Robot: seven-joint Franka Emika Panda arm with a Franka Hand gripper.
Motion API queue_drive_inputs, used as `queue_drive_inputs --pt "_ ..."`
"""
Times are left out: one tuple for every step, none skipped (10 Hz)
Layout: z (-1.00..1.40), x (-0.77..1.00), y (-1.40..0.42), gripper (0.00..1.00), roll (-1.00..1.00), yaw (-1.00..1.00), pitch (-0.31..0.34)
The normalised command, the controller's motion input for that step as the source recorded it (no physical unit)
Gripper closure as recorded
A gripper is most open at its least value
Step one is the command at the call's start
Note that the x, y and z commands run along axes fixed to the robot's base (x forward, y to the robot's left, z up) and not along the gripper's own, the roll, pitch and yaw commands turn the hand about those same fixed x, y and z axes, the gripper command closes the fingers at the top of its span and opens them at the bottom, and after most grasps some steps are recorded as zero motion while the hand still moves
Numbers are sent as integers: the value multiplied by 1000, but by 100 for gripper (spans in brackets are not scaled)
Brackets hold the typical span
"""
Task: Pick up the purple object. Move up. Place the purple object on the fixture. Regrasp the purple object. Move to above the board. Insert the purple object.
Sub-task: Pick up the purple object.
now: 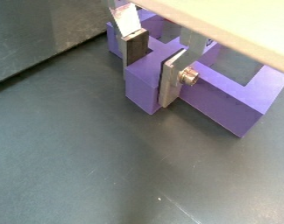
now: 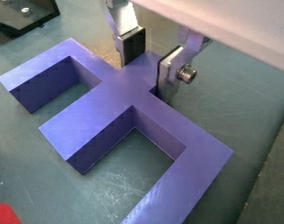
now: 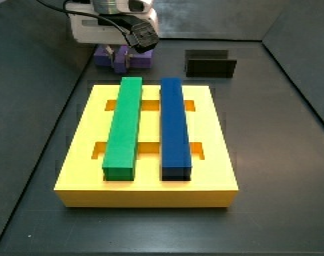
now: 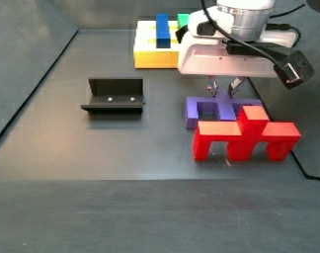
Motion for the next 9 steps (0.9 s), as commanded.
queue_drive_inputs --pt "0 0 0 100 0 0 0" --pt "0 0 0 100 0 0 0" --pt "0 0 0 100 0 0 0" --pt "0 0 0 100 0 0 0" --pt "0 0 0 100 0 0 0" --pt "0 0 0 100 0 0 0" --pt "0 0 0 100 0 0 0" --pt "0 0 0 100 0 0 0" --pt "0 0 0 100 0 0 0"
